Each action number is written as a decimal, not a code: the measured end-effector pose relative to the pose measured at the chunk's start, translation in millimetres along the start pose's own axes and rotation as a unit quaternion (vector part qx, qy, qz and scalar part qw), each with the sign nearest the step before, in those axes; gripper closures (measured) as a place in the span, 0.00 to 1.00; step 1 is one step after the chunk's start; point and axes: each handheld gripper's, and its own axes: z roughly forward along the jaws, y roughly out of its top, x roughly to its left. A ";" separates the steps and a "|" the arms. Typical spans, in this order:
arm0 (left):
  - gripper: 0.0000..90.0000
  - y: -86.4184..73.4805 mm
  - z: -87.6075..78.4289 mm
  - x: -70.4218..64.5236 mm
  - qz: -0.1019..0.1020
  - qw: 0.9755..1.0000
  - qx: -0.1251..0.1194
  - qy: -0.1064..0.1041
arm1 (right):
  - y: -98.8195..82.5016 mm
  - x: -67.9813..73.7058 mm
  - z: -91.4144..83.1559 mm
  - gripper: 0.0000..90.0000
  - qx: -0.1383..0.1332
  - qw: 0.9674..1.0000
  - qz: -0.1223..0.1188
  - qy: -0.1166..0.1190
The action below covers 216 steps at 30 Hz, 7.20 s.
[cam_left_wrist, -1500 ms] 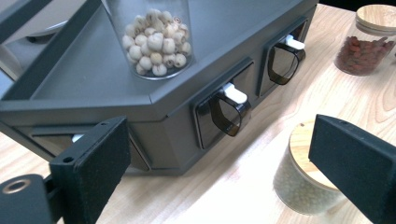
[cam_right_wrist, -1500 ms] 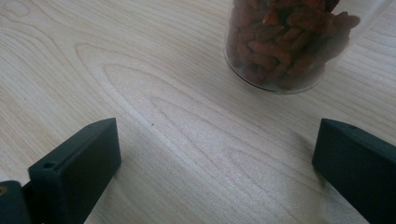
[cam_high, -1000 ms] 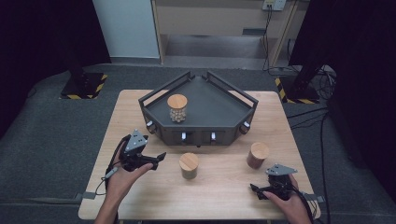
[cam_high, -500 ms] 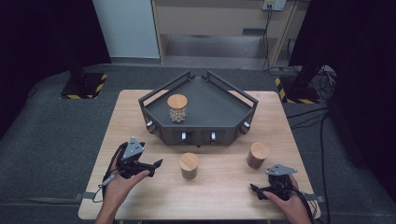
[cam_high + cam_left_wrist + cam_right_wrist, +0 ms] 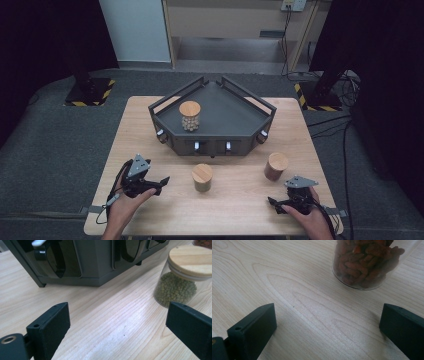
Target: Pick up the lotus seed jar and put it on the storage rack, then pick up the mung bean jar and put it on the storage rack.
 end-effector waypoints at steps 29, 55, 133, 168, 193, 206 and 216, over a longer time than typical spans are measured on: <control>0.05 -34.6 10.3 2.2 -0.024 0.999 0.041 0.011 | 0.0 0.0 0.0 0.02 0.000 1.000 0.000 0.000; 0.03 -33.0 20.5 5.2 -0.032 0.996 0.086 0.021 | 0.0 0.0 0.0 0.02 0.000 1.000 0.000 0.000; 0.01 -32.0 21.8 4.8 -0.035 0.995 0.088 0.022 | 58.5 61.7 15.8 0.05 -0.021 0.991 -0.090 0.098; 0.01 -31.7 22.1 5.1 -0.036 0.995 0.088 0.022 | 91.2 92.7 61.4 0.05 -0.033 0.985 -0.109 0.127; 0.00 -31.1 22.8 5.4 -0.036 0.995 0.089 0.021 | 107.1 109.3 99.5 0.06 -0.041 0.985 -0.096 0.138; 0.00 -31.2 22.9 5.3 -0.036 0.995 0.089 0.022 | 111.6 114.0 111.9 0.11 -0.049 0.986 -0.080 0.135; 0.00 -31.2 22.9 5.2 -0.036 0.995 0.089 0.022 | 114.9 118.3 115.2 0.16 -0.057 0.987 -0.078 0.130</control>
